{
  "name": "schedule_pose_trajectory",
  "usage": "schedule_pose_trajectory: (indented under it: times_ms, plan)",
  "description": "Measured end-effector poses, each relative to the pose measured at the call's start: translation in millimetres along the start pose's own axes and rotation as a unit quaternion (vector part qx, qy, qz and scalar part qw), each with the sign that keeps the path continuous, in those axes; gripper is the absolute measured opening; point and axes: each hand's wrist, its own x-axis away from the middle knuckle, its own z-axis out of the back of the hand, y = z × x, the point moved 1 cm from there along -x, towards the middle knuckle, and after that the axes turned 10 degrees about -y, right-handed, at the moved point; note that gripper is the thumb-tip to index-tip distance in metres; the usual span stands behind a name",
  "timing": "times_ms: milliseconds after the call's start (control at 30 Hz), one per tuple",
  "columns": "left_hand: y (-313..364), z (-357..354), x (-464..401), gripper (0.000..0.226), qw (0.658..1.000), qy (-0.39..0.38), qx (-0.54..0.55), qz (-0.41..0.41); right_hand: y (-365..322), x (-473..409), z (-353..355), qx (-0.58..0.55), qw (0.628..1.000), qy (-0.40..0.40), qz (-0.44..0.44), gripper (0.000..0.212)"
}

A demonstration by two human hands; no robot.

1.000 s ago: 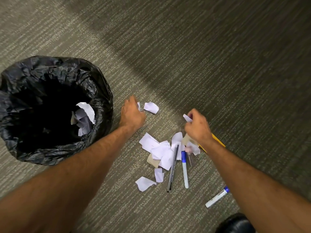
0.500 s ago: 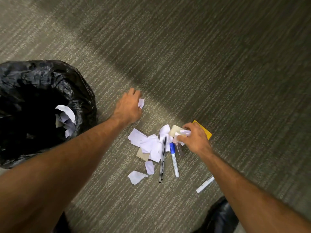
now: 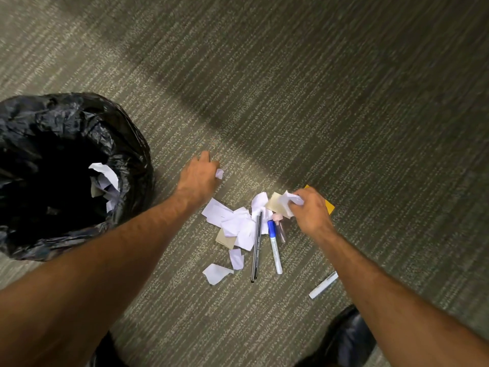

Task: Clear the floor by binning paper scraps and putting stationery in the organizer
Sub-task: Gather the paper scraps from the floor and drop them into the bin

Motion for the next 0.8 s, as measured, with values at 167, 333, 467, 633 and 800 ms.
schedule_pose_trajectory:
  times_ms: [167,333,467,633,800]
  plan:
    - [-0.4,4.0,24.0,0.03,0.998,0.029,0.045,-0.014,-8.6,-9.6,-14.2,0.129,0.99,-0.049,0.034,0.016]
    - [-1.2,-4.6,45.7,0.043,0.996,0.0,0.067,-0.061,-17.5,-9.4,-26.1,0.211,0.976,-0.035,0.044,0.032]
    - [0.2,-16.9,59.3,0.037,0.992,-0.055,0.073,-0.086,-12.9,-10.9,-27.2,0.187,0.98,-0.043,0.041,0.037]
    - [6.9,-36.3,65.7,0.039,0.989,-0.092,-0.006,-0.114,-7.9,-4.0,-17.4,0.184,0.982,-0.02,0.036,0.024]
    - [13.4,-56.6,65.4,0.046,0.99,-0.099,-0.046,-0.091,-2.9,15.9,-7.8,0.08,0.997,-0.001,0.002,0.024]
